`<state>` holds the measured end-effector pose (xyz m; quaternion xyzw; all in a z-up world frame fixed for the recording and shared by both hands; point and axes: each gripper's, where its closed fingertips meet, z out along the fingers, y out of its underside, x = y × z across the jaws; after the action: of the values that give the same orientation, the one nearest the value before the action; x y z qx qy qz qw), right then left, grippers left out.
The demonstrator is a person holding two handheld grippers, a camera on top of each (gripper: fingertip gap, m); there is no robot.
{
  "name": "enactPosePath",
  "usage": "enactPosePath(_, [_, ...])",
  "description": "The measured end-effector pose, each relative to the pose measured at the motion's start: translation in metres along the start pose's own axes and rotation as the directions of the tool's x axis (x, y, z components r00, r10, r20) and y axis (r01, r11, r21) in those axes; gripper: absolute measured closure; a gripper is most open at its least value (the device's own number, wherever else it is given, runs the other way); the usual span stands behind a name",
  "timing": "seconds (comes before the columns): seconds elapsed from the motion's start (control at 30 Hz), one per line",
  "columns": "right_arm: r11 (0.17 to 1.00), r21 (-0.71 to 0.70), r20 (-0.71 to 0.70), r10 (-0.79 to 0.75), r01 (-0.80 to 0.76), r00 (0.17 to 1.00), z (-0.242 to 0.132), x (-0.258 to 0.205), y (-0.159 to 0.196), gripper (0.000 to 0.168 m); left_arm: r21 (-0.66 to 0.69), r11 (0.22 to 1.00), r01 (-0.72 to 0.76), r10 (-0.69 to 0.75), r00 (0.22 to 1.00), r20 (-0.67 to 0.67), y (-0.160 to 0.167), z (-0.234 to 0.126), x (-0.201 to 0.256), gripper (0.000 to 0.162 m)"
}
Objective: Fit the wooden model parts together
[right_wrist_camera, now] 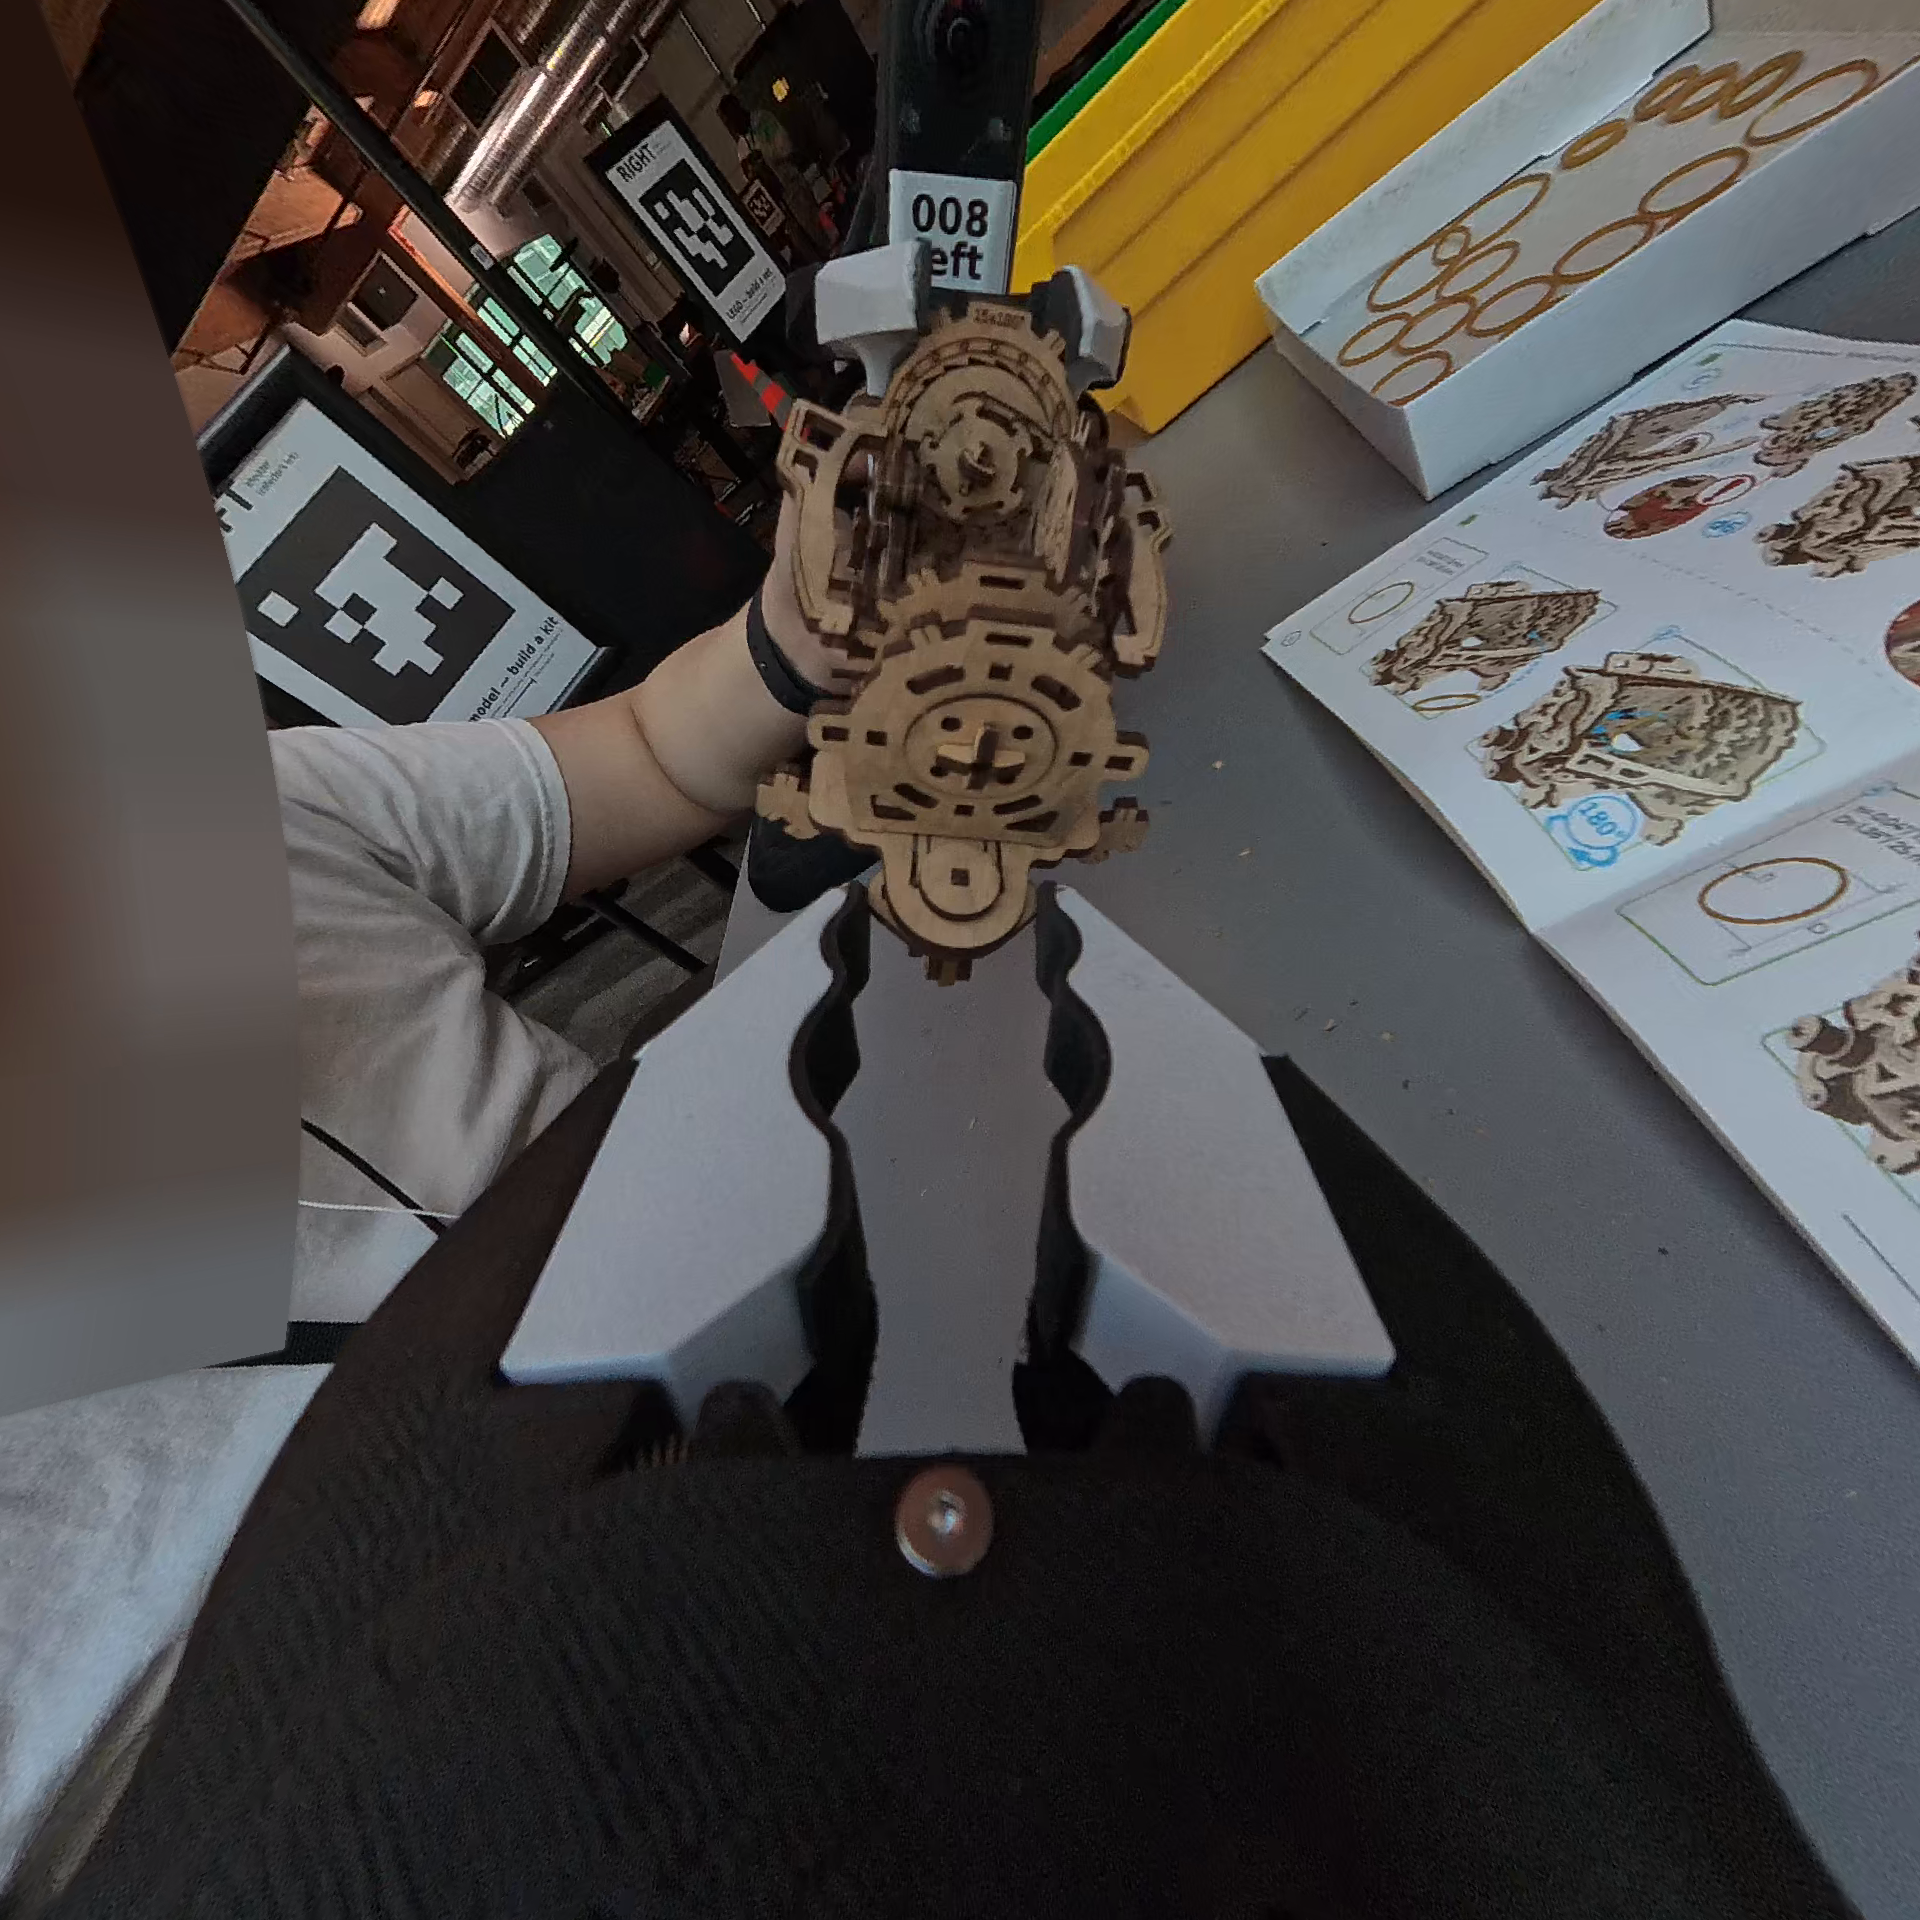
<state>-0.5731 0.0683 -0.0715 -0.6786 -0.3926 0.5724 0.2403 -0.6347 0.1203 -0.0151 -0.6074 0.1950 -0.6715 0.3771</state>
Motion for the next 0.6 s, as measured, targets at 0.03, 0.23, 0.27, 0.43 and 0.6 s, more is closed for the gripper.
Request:
enactPosePath(0.03, [1.0, -0.004, 0.005, -0.006, 0.006, 1.0, -0.0002, -0.001, 0.0005, 0.137, -0.001, 1.0, -0.007, 0.007, 1.0, -0.013, 0.0, 0.0004, 0.0021, 0.138])
enactPosePath(0.23, [0.999, -0.024, -0.008, -0.031, 0.031, 0.999, -0.0015, -0.001, 0.0027, 0.137, -0.031, 0.998, -0.06, 0.059, 0.998, -0.018, 0.0029, 0.0018, 0.0055, 0.138])
enactPosePath(0.27, [0.999, -0.031, -0.012, -0.039, 0.039, 0.999, -0.0013, -0.001, 0.0035, 0.137, -0.035, 0.997, -0.064, 0.064, 0.998, -0.018, 0.0034, 0.0021, 0.0058, 0.138])
enactPosePath(0.43, [0.997, -0.044, -0.004, -0.059, 0.059, 0.998, -0.0013, -0.0033, 0.0052, 0.137, -0.055, 0.995, -0.082, 0.081, 0.997, -0.017, 0.0064, 0.0033, 0.0063, 0.138])
enactPosePath(0.6, [0.998, -0.025, 0.002, -0.063, 0.063, 0.998, -0.0037, -0.0042, 0.002, 0.137, -0.05, 0.996, -0.076, 0.075, 0.997, -0.021, 0.0058, 0.0031, 0.0071, 0.138])
